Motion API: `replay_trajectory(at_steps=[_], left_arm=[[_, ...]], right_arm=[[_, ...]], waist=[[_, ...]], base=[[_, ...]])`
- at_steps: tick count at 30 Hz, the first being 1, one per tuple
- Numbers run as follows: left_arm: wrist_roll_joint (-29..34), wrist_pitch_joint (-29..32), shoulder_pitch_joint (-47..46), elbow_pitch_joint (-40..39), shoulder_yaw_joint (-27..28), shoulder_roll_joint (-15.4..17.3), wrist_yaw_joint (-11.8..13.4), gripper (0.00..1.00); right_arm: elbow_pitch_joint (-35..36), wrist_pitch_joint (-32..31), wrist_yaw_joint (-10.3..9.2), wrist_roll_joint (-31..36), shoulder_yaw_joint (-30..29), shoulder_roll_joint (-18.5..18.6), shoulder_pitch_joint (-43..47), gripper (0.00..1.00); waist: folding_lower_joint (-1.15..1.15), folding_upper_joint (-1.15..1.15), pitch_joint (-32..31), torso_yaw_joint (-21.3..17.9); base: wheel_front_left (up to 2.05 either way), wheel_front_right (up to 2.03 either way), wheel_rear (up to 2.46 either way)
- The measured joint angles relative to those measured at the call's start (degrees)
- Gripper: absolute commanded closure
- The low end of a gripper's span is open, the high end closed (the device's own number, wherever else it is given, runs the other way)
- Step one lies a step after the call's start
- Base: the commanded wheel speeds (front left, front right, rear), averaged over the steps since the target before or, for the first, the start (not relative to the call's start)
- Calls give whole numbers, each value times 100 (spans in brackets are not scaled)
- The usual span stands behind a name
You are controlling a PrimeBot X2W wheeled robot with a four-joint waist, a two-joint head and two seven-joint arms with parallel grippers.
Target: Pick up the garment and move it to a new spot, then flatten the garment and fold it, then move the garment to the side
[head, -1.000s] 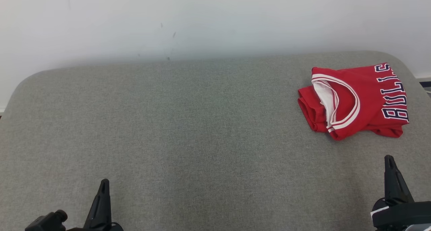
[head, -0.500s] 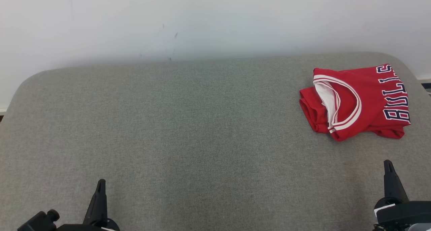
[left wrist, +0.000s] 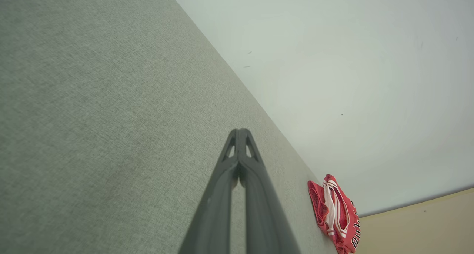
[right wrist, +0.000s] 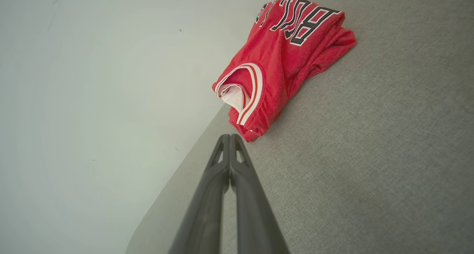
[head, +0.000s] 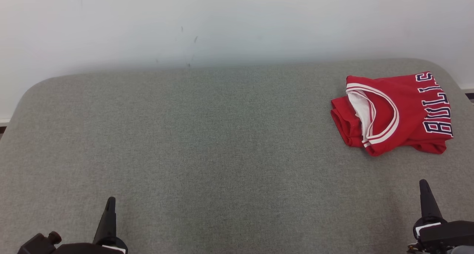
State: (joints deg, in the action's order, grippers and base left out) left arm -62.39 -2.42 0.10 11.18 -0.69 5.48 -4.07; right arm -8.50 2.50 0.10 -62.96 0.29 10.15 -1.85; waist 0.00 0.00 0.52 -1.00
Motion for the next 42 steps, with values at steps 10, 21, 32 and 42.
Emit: replay_trajectory(at_steps=[10,21,32,42], left_arm=[[-655,192,-112,136,122,-55,-55,100],[-1374,439,-234,277,266,-145,-151,100],[-2093,645,-349,411,422,-207,-207,100],[-2758,846,-457,535,569,-269,-269,100]], right_arm=[[-199,-200,152,-664,-180,-172,-79,100],[-406,-430,314,-1377,-380,-364,-131,100],[-622,-655,488,-2089,-577,-548,-233,100],[-812,-855,628,-2731,-759,-723,-286,100]], waist=[[0,0,-10,23],[0,0,-20,48],[0,0,-31,74],[0,0,-40,97]], base=[[0,0,0],[0,0,0],[0,0,0],[0,0,0]])
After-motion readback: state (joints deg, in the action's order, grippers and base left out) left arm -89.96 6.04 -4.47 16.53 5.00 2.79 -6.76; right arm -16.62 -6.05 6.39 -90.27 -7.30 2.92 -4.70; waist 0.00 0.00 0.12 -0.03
